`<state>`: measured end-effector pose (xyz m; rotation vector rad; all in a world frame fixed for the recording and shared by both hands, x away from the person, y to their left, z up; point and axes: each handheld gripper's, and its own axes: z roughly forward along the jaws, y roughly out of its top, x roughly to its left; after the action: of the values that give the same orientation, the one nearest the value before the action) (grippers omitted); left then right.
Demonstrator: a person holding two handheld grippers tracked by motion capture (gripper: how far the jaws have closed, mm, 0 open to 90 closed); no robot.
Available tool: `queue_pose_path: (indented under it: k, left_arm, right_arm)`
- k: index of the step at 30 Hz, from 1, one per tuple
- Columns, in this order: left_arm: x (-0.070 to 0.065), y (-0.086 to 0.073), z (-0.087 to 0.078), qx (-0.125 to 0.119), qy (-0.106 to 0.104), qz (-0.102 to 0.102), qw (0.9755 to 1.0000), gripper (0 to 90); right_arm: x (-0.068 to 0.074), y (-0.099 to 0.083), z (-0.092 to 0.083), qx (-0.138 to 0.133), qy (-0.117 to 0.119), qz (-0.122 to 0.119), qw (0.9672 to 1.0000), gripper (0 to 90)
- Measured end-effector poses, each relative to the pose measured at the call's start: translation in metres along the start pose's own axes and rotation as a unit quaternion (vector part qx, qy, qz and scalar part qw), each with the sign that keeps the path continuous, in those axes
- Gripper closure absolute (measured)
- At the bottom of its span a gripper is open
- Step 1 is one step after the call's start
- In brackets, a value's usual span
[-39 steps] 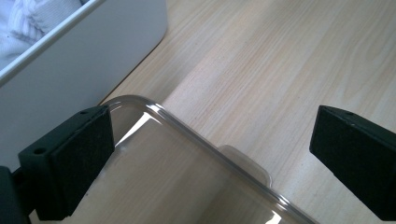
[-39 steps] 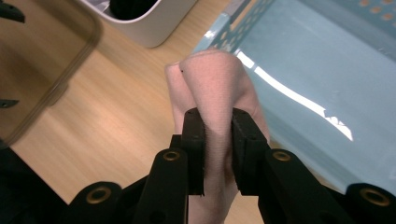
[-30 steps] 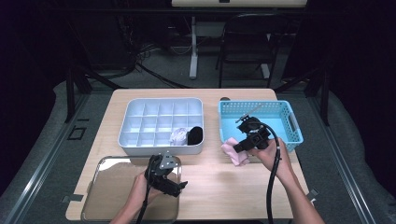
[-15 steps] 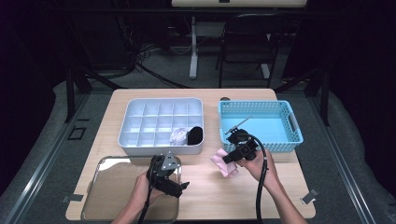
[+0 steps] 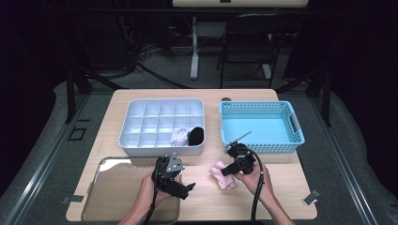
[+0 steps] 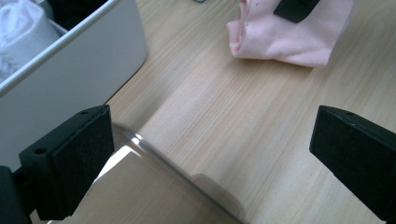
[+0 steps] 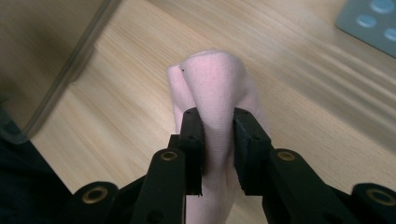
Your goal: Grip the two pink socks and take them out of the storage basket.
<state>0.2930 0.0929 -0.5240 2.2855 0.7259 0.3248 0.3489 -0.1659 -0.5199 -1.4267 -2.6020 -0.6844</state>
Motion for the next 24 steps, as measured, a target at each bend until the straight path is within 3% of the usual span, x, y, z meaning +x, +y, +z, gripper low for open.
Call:
queue_pose_path:
  k: [4, 6, 10, 11, 15, 17, 20, 24]
  left_arm:
    - [-0.007, 0.006, 0.005, 0.0, -0.006, 0.002, 1.0, 0.1]
    - [-0.011, 0.008, 0.007, 0.001, -0.01, 0.003, 0.9999, 0.1]
    - [-0.016, 0.01, 0.014, 0.006, -0.02, 0.006, 0.9998, 0.2]
    - [-0.018, 0.01, 0.015, 0.009, -0.022, 0.007, 0.9997, 0.2]
    - [-0.024, 0.014, 0.021, 0.018, -0.041, 0.01, 0.9989, 0.2]
    - [-0.027, 0.015, 0.024, 0.019, -0.048, 0.012, 0.9986, 0.2]
    - [-0.031, 0.015, 0.031, 0.023, -0.053, 0.005, 0.9983, 0.3]
    - [-0.035, 0.017, 0.039, 0.031, -0.049, 0.009, 0.9983, 3.3]
  right_arm:
    - [-0.005, -0.001, 0.0, 0.0, 0.005, 0.012, 0.9999, 57.8]
    - [-0.006, -0.001, -0.005, -0.008, 0.014, 0.005, 0.9999, 53.3]
    - [-0.007, -0.003, -0.02, -0.026, 0.012, -0.005, 0.9996, 63.4]
    - [-0.007, -0.005, -0.018, -0.038, 0.015, 0.006, 0.9991, 66.9]
    - [-0.011, -0.007, -0.008, 0.002, 0.017, -0.013, 0.9998, 74.7]
    - [-0.01, -0.006, 0.002, 0.004, 0.025, -0.006, 0.9997, 76.2]
    - [-0.01, -0.004, 0.012, 0.024, 0.016, -0.011, 0.9995, 76.9]
    - [-0.007, -0.005, 0.021, 0.009, 0.007, 0.01, 0.9999, 77.2]
